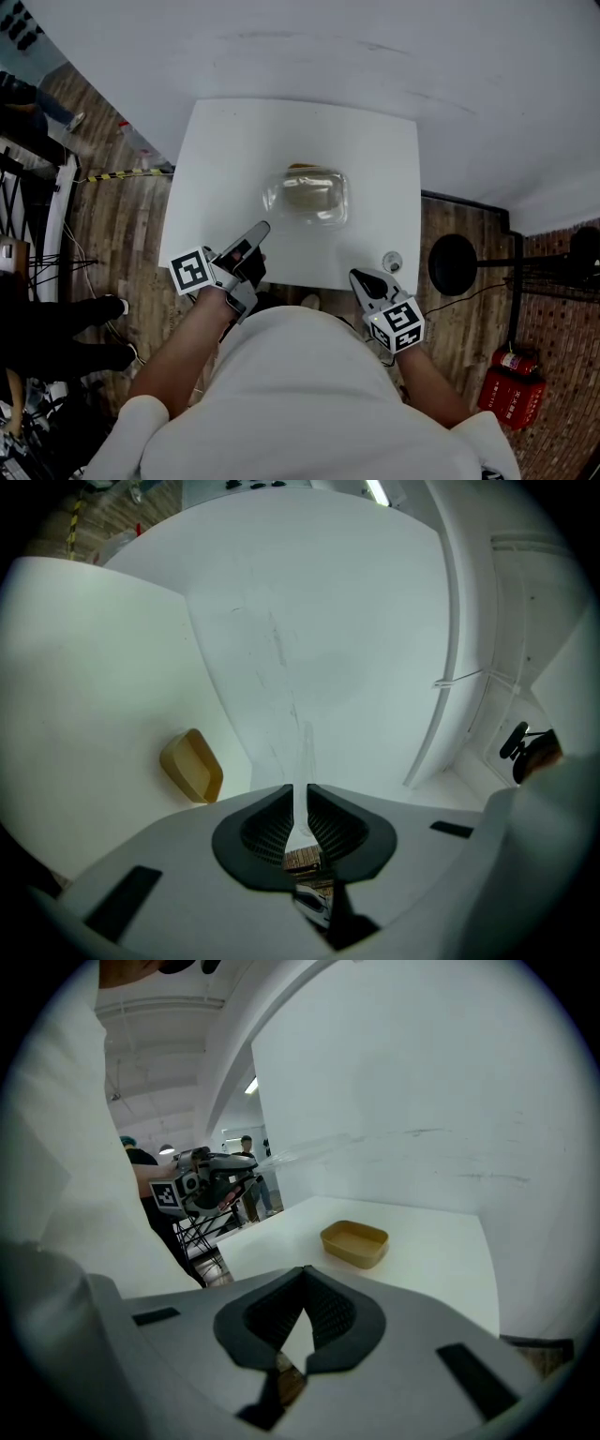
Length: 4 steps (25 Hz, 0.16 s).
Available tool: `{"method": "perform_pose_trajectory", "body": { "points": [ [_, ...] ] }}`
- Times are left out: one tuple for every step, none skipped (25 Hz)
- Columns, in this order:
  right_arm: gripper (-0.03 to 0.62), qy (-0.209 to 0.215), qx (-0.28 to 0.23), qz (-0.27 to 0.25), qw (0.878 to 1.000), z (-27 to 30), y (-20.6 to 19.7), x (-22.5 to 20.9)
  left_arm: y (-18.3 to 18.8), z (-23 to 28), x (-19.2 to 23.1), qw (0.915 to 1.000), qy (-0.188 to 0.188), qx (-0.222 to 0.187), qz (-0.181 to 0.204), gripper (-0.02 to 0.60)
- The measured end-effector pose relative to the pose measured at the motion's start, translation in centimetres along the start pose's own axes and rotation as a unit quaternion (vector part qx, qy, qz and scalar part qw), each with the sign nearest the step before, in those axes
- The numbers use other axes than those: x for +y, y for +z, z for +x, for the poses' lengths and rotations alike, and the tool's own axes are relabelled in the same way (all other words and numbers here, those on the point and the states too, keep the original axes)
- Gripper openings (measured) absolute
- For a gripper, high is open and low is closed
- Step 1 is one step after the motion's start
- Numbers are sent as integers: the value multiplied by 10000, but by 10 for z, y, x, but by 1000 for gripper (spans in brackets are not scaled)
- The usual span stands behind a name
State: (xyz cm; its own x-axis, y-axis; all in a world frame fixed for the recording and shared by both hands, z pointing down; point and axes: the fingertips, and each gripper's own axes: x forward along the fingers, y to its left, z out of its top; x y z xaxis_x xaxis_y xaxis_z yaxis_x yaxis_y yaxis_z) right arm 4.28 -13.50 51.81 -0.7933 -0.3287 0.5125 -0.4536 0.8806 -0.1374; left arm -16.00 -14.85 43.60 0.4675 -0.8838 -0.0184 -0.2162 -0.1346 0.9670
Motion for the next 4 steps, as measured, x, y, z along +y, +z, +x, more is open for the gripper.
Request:
{"method": "perform_pose_trajectory", "body": {
  "points": [
    [6, -3, 9, 6, 10000, 0, 0, 1, 1, 0, -1, 10000, -11, 3, 9, 57],
    [6, -5, 20, 20, 10000, 0, -1, 1, 1, 0, -1, 10000, -20, 7, 12, 57],
    [6, -8, 33, 39, 10000, 0, -3, 2, 0, 1, -2, 10000, -29, 12, 11, 58],
    [6, -10, 47, 60, 10000, -1, -5, 2, -1, 1, -2, 10000, -36, 17, 8, 58]
  ]
}}
